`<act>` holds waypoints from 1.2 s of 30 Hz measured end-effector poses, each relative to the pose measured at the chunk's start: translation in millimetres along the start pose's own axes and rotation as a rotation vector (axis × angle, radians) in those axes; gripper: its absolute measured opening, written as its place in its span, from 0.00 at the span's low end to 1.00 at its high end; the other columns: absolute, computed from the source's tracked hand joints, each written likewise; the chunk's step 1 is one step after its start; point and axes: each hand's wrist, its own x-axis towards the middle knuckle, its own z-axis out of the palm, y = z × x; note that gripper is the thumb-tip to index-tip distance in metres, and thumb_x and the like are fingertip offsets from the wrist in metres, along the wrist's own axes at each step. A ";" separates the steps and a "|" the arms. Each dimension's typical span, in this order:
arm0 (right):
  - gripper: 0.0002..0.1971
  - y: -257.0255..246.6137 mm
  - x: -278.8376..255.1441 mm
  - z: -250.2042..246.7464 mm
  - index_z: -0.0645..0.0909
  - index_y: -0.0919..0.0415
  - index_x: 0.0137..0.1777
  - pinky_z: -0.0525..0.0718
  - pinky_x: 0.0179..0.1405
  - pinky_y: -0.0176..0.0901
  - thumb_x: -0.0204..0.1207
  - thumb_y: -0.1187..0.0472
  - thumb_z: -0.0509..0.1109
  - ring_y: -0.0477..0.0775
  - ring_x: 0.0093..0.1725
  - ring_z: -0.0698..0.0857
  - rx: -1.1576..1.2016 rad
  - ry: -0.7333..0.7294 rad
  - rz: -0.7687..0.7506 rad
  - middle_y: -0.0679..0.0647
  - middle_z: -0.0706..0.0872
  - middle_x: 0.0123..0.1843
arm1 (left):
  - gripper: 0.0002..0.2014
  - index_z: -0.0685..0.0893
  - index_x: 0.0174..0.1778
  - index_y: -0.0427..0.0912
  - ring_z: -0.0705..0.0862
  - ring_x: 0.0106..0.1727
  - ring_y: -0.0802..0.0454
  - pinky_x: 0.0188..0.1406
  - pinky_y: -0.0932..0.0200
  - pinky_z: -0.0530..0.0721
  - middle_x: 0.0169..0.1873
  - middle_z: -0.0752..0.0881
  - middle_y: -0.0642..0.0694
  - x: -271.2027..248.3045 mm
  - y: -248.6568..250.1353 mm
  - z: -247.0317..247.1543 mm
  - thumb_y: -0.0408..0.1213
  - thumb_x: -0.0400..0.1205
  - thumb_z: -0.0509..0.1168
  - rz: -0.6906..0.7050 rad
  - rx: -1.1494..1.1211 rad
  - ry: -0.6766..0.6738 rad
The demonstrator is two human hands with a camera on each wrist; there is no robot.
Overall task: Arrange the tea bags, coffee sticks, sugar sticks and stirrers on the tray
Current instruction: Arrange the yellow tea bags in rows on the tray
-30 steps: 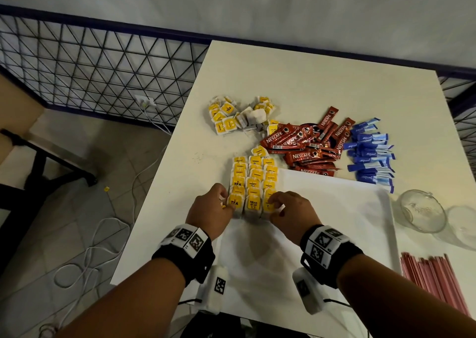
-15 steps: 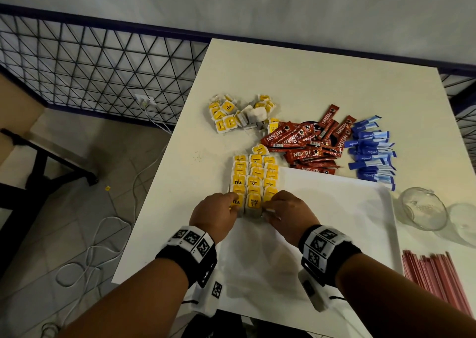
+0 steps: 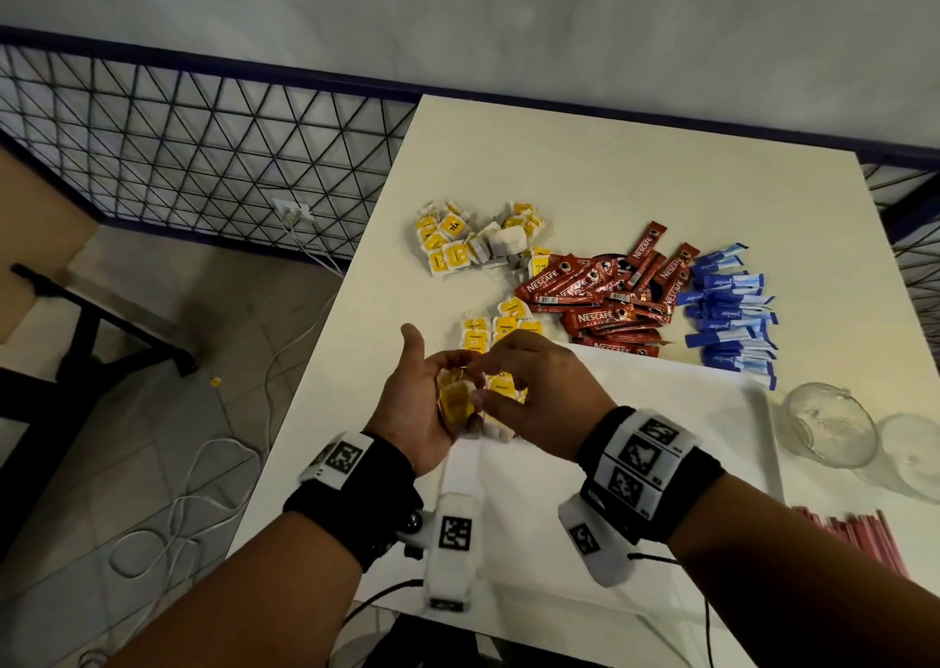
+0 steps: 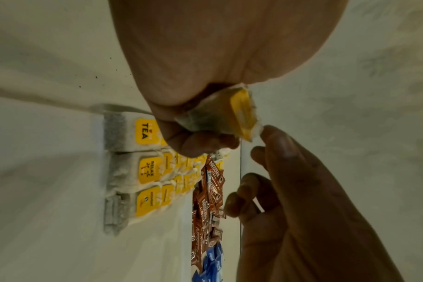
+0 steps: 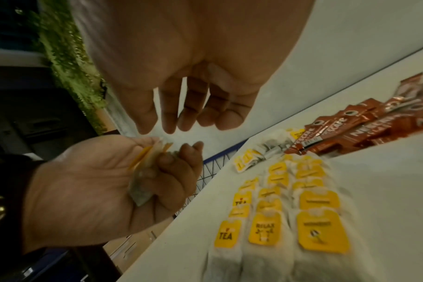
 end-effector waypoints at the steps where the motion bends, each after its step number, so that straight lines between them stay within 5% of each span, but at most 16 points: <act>1: 0.11 -0.9 1.2 0.8 0.87 0.54 0.53 0.68 0.41 0.20 0.72 0.55 0.76 0.30 0.39 0.75 -0.012 -0.009 0.000 0.47 0.82 0.47 | 0.38 0.80 0.49 0.38 0.80 0.23 0.49 0.28 0.58 0.75 0.30 0.84 0.44 -0.5 1.1 2.7 0.71 0.80 0.40 0.008 0.020 0.011; 7: 0.21 -1.9 2.5 0.0 0.85 0.54 0.62 0.82 0.46 0.42 0.66 0.59 0.74 0.51 0.47 0.81 -0.066 -0.049 -0.016 0.52 0.81 0.50 | 0.39 0.81 0.52 0.38 0.80 0.30 0.44 0.36 0.52 0.74 0.28 0.83 0.41 -3.0 5.4 14.8 0.70 0.80 0.40 0.000 0.092 0.034; 12: 0.21 -0.6 1.4 -3.1 0.85 0.53 0.61 0.81 0.47 0.45 0.65 0.59 0.74 0.58 0.50 0.82 -0.150 -0.036 -0.045 0.55 0.81 0.52 | 0.44 0.79 0.62 0.35 0.80 0.36 0.42 0.40 0.50 0.75 0.34 0.82 0.38 2.5 5.9 14.8 0.74 0.77 0.42 -0.061 0.089 0.047; 15: 0.16 -1.6 2.4 -6.3 0.86 0.58 0.54 0.76 0.48 0.39 0.65 0.65 0.77 0.55 0.50 0.81 -0.107 -0.032 -0.029 0.55 0.80 0.52 | 0.38 0.79 0.52 0.40 0.77 0.24 0.48 0.32 0.57 0.73 0.25 0.80 0.43 2.3 6.4 19.1 0.73 0.78 0.44 -0.096 0.086 0.042; 21: 0.07 -0.9 3.6 -9.5 0.84 0.60 0.45 0.74 0.44 0.38 0.67 0.67 0.77 0.48 0.46 0.77 -0.077 -0.023 0.007 0.52 0.79 0.49 | 0.31 0.79 0.46 0.40 0.80 0.23 0.48 0.31 0.57 0.77 0.27 0.82 0.43 -0.2 6.6 26.8 0.68 0.81 0.50 -0.125 0.035 0.037; 29: 0.11 4.4 1.2 -13.0 0.90 0.51 0.53 0.70 0.40 0.16 0.73 0.58 0.71 0.39 0.38 0.77 -0.008 0.016 -0.036 0.45 0.81 0.46 | 0.26 0.80 0.43 0.44 0.80 0.27 0.48 0.31 0.57 0.76 0.25 0.76 0.46 -2.1 -4.2 26.9 0.67 0.79 0.57 -0.152 0.004 -0.033; 33: 0.12 -1.8 -0.9 -19.2 0.90 0.50 0.54 0.74 0.44 0.19 0.73 0.61 0.73 0.36 0.42 0.83 0.128 0.003 -0.024 0.44 0.84 0.47 | 0.25 0.83 0.42 0.42 0.80 0.26 0.52 0.25 0.63 0.79 0.24 0.79 0.47 -3.1 -10.5 24.7 0.63 0.79 0.60 -0.183 -0.157 -0.060; 36: 0.08 -12.9 0.2 -29.5 0.90 0.49 0.51 0.83 0.44 0.33 0.74 0.59 0.75 0.42 0.44 0.87 0.294 -0.026 0.098 0.39 0.88 0.45 | 0.18 0.79 0.40 0.39 0.81 0.24 0.51 0.23 0.61 0.83 0.26 0.80 0.44 3.6 -10.0 19.2 0.53 0.78 0.65 -0.075 -0.154 0.064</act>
